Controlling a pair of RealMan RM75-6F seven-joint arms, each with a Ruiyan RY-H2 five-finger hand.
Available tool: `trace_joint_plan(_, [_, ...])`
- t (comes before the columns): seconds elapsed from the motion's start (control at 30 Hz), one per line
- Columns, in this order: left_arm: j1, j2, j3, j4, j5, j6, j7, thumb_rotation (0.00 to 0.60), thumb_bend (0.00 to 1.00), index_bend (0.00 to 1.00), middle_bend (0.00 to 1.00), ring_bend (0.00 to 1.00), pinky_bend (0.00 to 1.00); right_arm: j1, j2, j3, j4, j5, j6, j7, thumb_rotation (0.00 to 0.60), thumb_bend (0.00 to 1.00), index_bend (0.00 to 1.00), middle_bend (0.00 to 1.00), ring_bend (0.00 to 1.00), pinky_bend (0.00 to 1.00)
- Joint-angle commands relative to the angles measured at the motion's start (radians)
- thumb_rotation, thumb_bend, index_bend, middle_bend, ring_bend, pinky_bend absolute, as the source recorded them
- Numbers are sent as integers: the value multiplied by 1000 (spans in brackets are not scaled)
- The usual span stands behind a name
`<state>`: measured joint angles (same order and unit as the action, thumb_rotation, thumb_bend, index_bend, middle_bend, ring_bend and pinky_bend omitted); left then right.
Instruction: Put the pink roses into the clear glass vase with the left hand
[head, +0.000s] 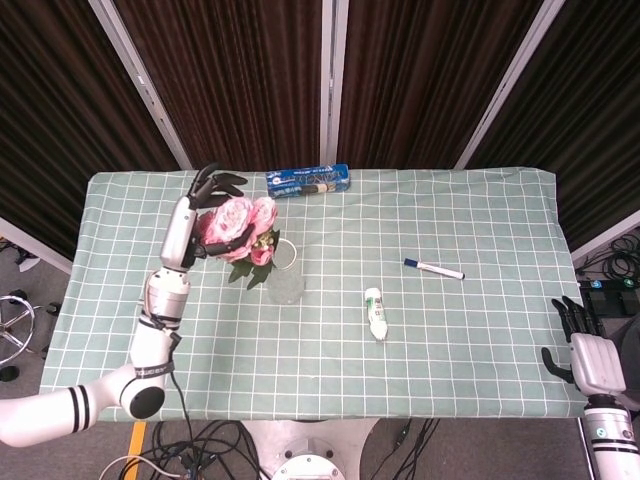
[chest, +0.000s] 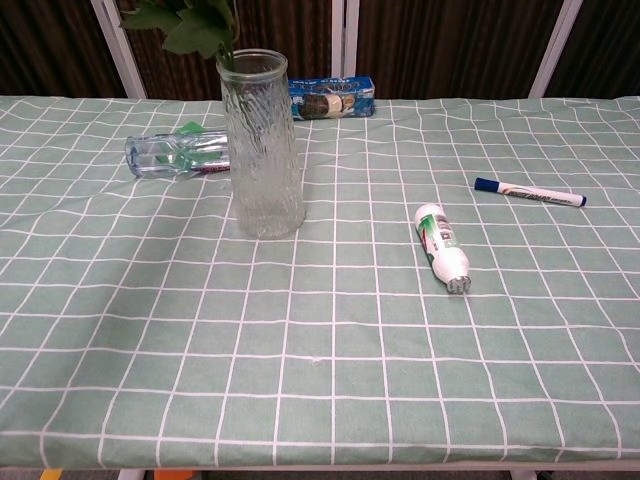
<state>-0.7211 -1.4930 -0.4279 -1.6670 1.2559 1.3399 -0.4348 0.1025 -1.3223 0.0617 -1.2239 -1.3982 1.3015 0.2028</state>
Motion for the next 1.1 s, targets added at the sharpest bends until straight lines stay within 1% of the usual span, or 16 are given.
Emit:
trace_joint_plan(0.03, [0,-5,0,5,2,-12,-15,600,307,286,609,311,62,-1,1,1,0,2,0,0,600,327,0,0,0,0])
trace_joint_plan(0.17, [0,-20,1,14,2,-17,-18,600,302,282,575,282,60,-2,2,3,-3,3,2,-2,600,327,0,0,0,0])
trace_joint_plan(0.27, [-1,-23,2,19,9,-26,-28,600,273,260,495,223,51,-3,3,4,-5,4,3,-3,600,327,0,0,0,0])
trace_joint_plan(0.3, [0,-19,2,18,14,-31,-37,600,243,240,449,195,47,-4,4,4,-4,5,3,-3,600,327,0,0,0,0])
trace_joint_plan(0.33, [0,-14,4,16,19,-37,-43,600,229,229,429,184,44,-4,4,4,-3,6,3,-4,600,327,0,0,0,0])
trace_joint_plan(0.43, [4,11,8,8,35,-58,-65,600,137,138,266,106,14,-4,3,6,-1,10,0,-1,600,327,0,0,0,0])
trace_joint_plan(0.53, [9,38,18,-1,58,-78,-94,600,59,93,115,49,0,-3,1,5,3,9,-2,0,600,327,0,0,0,0])
trace_joint_plan(0.6, [13,52,24,-4,68,-88,-110,600,27,81,41,21,0,-3,0,4,3,7,-3,0,600,327,0,0,0,0])
trace_joint_plan(0.7, [18,60,19,-10,65,-88,-128,600,11,76,8,3,0,-3,0,5,2,6,0,-2,600,327,0,0,0,0])
trace_joint_plan(0.97, [38,81,-9,-27,58,-57,-152,600,0,75,10,0,0,-4,3,8,-3,7,3,-5,600,327,0,0,0,0])
trace_joint_plan(1.1, [71,110,-24,-40,49,-3,-107,600,0,76,27,0,0,-6,5,9,-5,5,9,0,600,327,0,0,0,0])
